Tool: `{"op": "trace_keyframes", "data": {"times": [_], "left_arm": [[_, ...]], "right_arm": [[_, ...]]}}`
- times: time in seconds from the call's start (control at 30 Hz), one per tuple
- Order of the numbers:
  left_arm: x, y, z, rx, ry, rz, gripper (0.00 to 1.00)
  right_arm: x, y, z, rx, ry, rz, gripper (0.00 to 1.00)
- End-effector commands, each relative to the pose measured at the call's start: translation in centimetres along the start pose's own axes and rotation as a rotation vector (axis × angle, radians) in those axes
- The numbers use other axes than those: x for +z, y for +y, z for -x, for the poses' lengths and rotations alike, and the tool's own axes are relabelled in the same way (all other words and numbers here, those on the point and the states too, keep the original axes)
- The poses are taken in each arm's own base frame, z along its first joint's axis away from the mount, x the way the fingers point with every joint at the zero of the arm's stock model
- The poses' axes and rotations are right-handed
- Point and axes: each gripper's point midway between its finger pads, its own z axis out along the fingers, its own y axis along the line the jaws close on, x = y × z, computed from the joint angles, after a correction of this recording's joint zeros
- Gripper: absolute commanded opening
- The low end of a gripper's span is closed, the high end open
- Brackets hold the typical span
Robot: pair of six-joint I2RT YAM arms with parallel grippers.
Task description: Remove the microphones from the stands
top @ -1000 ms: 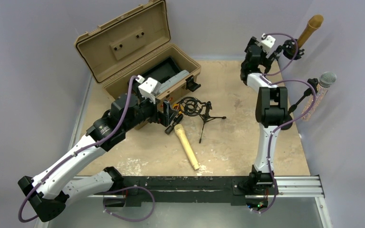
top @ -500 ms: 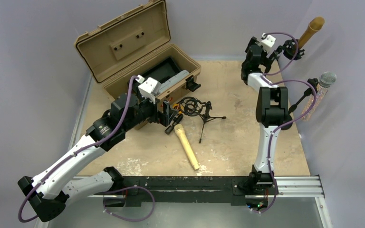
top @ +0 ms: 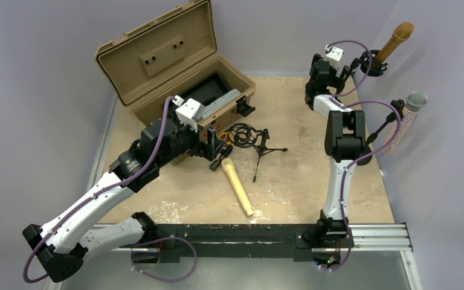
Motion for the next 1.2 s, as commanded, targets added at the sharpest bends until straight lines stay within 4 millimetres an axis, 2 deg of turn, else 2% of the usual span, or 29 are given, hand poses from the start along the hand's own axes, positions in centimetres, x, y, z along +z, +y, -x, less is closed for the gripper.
{"op": "trace_keyframes", "data": {"times": [0.0,0.1,0.33,0.5,0.67,0.8,1.0,1.17], "left_arm": [[-0.9,-0.9,2.7,-0.004,-0.08,-0.031,1.0],[-1.0,-0.9,2.8,-0.005,-0.082,-0.032,1.0],[-0.8,-1.4,2.5,-0.007,-0.073,-0.06,1.0],[-0.8,-1.5,2.4,-0.011,-0.07,-0.066,1.0],[-0.9,-1.7,2.6,-0.015,-0.076,-0.073,1.0],[-1.1,-1.9,2.6,-0.021,-0.08,-0.083,1.0],[-1.2,-2.5,2.7,-0.035,-0.084,-0.112,1.0],[-1.3,-2.7,2.7,-0.041,-0.084,-0.121,1.0]], "right_arm": [[0.1,-0.3,0.4,-0.015,-0.014,-0.021,0.96],[-0.2,-0.6,-0.1,-0.038,-0.005,-0.042,0.95],[-1.2,1.5,-1.9,-0.174,0.024,-0.046,0.96],[-2.0,3.2,-1.4,-0.163,0.024,0.038,0.96],[-3.8,4.6,-0.5,-0.114,0.026,0.069,0.96],[-5.7,3.7,1.8,-0.004,-0.001,0.081,0.97],[-7.5,0.1,2.1,0.059,-0.005,-0.001,0.98],[-6.7,-2.6,1.5,0.067,0.007,-0.07,0.98]]}}
